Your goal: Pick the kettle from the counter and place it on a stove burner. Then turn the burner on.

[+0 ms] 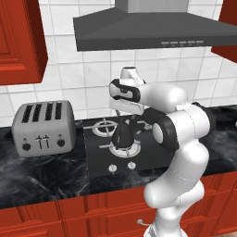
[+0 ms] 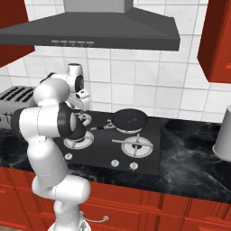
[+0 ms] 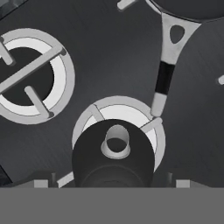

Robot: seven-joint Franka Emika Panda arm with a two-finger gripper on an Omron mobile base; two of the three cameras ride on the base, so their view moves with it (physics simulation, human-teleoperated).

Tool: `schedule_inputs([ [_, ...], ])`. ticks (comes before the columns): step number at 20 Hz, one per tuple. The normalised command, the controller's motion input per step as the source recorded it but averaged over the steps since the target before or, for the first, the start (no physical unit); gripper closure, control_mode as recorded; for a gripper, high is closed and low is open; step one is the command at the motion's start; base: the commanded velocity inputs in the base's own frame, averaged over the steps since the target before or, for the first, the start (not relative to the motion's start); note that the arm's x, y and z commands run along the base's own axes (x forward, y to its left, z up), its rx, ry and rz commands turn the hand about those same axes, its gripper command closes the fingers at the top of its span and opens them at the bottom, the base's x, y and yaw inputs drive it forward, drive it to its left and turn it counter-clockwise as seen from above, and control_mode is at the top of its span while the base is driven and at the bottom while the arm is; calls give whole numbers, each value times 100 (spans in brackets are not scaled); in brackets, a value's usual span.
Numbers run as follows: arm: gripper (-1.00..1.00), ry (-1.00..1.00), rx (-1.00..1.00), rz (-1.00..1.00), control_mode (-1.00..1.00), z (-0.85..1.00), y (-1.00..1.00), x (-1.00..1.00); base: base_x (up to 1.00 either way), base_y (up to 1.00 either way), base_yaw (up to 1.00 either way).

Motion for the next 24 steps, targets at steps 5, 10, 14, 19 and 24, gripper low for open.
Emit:
schedule_inputs([
  [5,-100,0,0,0,-100,0,0,0,0,0,0],
  [10,-100,0,0,0,-100,6,-1,-15,0,0,0],
  [14,-100,0,0,0,-100,18,0,-22,0,0,0],
  [19,-100,0,0,0,-100,15,0,-34,0,0,0],
  [24,-100,0,0,0,-100,14,0,-46,0,0,0],
])
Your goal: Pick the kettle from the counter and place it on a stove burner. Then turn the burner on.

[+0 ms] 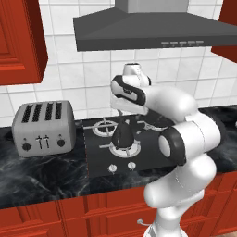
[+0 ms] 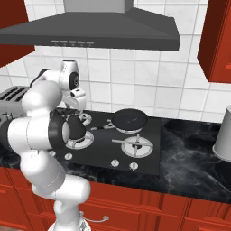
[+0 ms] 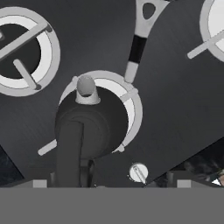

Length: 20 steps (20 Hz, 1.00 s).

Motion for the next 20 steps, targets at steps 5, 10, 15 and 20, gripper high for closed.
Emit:
schedule_inputs([
  [5,-100,0,0,0,-100,6,4,-55,0,0,0],
  [10,-100,0,0,0,-100,0,14,-54,0,0,0],
  [15,-100,1,0,0,-100,0,23,-41,0,0,0],
  [20,-100,7,0,0,-100,-10,25,-24,0,0,0],
])
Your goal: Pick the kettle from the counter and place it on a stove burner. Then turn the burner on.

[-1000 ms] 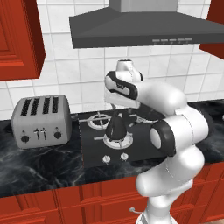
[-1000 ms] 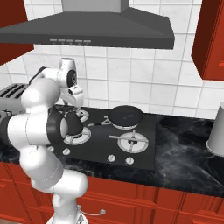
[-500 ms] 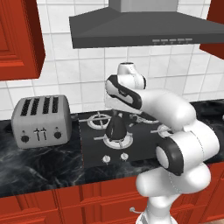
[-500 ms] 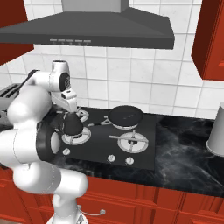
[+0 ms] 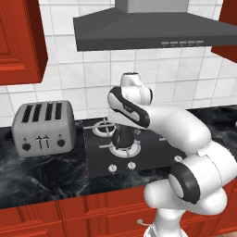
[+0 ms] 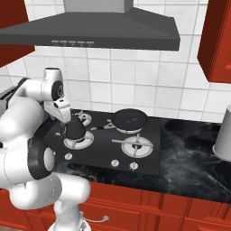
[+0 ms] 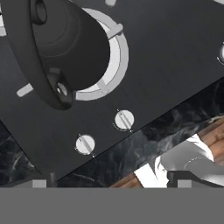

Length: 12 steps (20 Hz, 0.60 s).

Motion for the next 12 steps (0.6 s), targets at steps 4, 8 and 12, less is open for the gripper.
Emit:
schedule_inputs([
  [4,-100,10,0,0,-100,-21,31,-1,0,0,0],
  [8,-100,11,0,5,-100,-25,26,0,0,0,0],
  [12,-100,8,0,8,-100,-36,18,-1,0,0,0],
])
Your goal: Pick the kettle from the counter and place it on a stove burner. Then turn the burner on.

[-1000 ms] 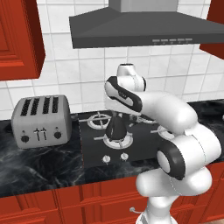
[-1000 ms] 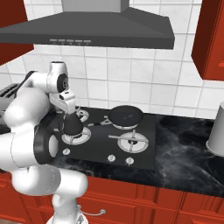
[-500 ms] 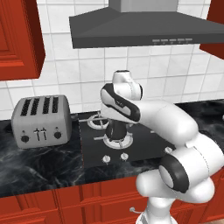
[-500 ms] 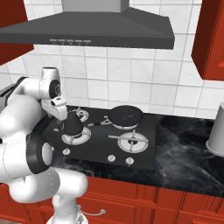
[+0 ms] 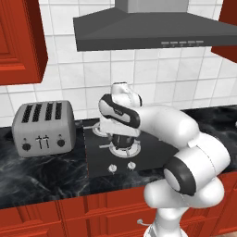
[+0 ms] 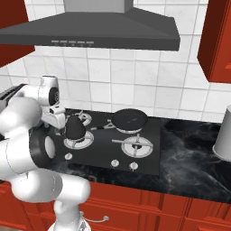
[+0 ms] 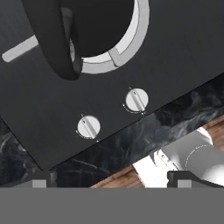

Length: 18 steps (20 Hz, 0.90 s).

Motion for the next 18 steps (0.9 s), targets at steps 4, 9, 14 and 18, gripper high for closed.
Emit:
schedule_inputs([
  [4,-100,0,0,9,-100,-38,14,-8,0,0,0],
  [9,-100,0,0,9,-100,-27,7,-2,0,0,0],
  [14,-100,-3,0,7,-100,-29,1,-17,0,0,0],
  [18,-100,-4,1,0,-100,-27,0,-28,0,0,0],
])
